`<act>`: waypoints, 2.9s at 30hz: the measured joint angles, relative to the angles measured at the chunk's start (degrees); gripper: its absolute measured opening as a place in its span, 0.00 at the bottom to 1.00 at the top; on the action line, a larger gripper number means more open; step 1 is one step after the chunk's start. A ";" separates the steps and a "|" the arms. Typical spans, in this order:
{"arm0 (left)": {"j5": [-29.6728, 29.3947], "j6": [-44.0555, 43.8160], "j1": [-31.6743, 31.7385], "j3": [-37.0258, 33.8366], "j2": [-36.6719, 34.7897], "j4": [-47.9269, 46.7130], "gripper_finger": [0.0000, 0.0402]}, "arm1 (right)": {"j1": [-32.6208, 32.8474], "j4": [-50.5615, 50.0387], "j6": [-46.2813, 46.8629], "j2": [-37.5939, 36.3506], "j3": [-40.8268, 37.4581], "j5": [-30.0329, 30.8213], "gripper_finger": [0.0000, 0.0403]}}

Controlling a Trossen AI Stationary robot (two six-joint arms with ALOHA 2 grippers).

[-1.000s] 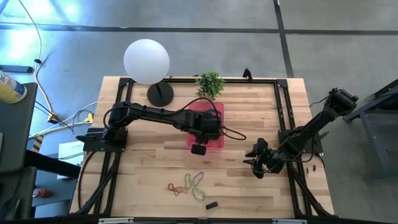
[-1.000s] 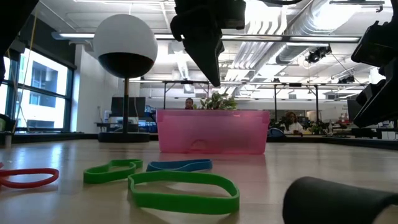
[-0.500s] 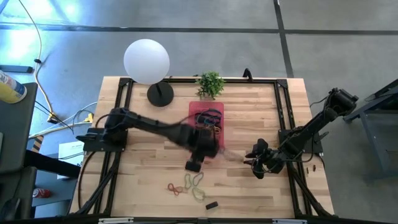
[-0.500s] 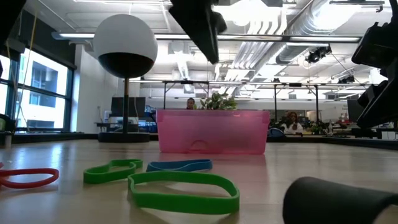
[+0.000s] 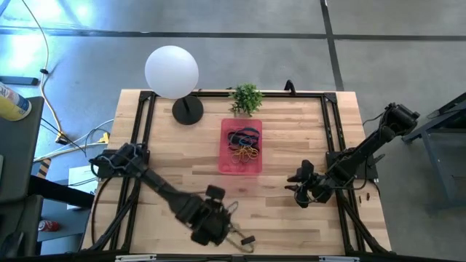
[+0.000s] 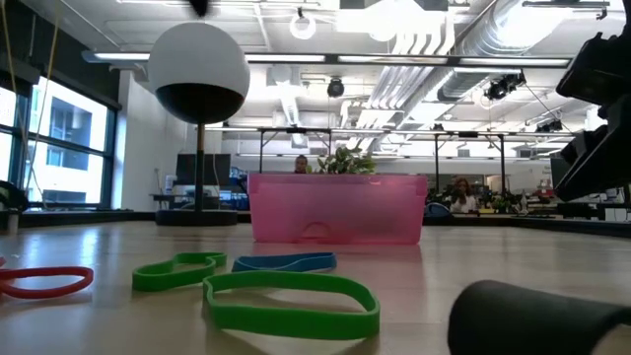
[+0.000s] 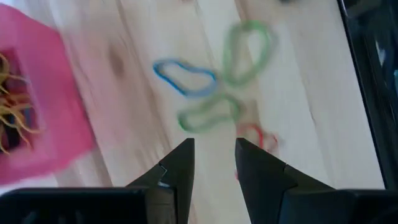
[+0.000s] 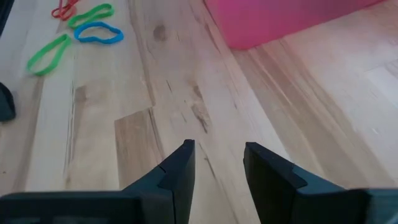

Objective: Pick and place rubber bands into bin
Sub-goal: Put the red rubber band into the red bin

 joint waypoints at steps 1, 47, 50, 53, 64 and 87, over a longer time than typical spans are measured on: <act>0.15 -0.67 -0.84 0.02 0.51 -0.87 0.26 | -0.08 -0.02 -0.18 0.00 0.00 0.00 0.32; 10.51 0.05 -2.61 -13.18 8.56 8.31 0.26 | -0.56 2.00 1.61 0.01 0.02 -3.22 0.32; 10.65 -0.13 -2.59 -13.31 8.56 8.26 0.26 | -0.58 1.99 1.62 0.01 0.02 -3.16 0.32; 11.22 0.08 -2.59 -13.31 8.56 8.27 0.23 | -0.58 1.98 1.45 0.01 0.02 -3.13 0.32; 13.74 0.01 -2.59 -13.31 8.56 8.36 0.02 | -0.60 1.94 0.15 0.01 0.02 -2.22 0.32; -6.12 -10.41 -1.45 -13.14 -8.15 7.62 0.00 | -0.60 1.92 0.13 0.01 0.02 -1.84 0.32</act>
